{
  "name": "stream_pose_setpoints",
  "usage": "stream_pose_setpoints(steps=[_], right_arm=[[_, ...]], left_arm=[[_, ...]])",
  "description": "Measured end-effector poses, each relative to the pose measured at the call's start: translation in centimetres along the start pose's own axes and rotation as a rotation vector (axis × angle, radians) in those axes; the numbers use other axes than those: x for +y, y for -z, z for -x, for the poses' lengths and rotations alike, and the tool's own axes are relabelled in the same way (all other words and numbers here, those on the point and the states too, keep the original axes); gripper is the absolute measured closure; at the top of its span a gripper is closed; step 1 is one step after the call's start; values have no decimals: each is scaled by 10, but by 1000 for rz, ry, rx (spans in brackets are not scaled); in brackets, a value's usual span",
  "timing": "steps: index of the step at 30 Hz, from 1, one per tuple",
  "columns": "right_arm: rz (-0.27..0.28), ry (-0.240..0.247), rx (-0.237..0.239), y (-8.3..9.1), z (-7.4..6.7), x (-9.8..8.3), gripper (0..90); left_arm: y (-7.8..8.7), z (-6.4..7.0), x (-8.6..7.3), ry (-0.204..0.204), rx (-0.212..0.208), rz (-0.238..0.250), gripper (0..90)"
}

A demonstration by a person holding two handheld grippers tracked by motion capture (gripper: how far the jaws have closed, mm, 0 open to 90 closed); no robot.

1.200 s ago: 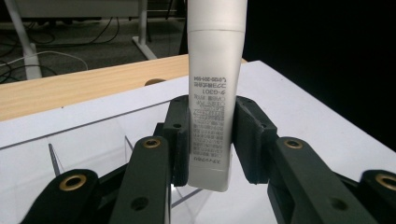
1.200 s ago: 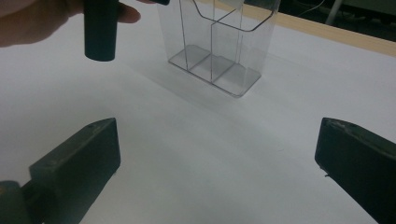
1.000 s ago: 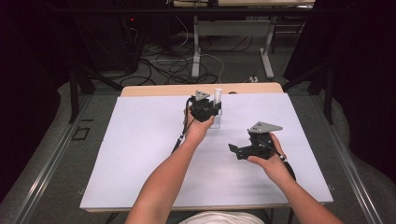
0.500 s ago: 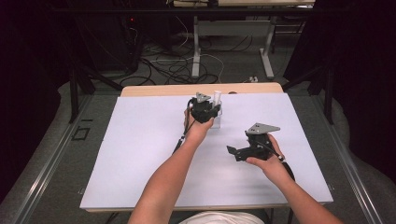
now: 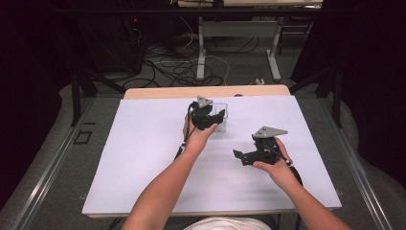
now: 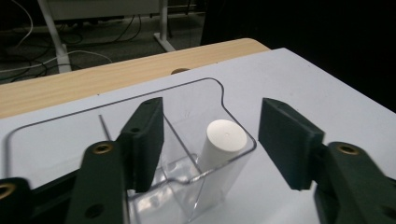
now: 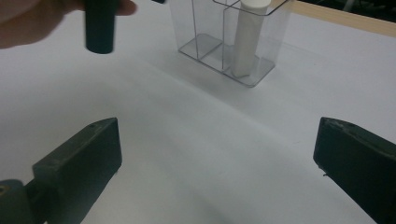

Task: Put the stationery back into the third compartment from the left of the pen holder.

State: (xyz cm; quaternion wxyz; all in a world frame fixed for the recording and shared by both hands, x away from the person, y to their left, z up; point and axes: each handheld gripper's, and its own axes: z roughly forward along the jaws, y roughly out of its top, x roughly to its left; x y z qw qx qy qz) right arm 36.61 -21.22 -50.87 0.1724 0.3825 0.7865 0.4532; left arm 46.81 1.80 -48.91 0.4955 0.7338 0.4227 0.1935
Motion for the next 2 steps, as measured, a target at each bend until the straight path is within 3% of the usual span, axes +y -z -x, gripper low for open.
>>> stream_pose_setpoints(steps=[2], right_arm=[[12, -9, -8, 0, 2, 0, 7]], left_arm=[[6, -1, 1, 3, -1, 8, 351]])
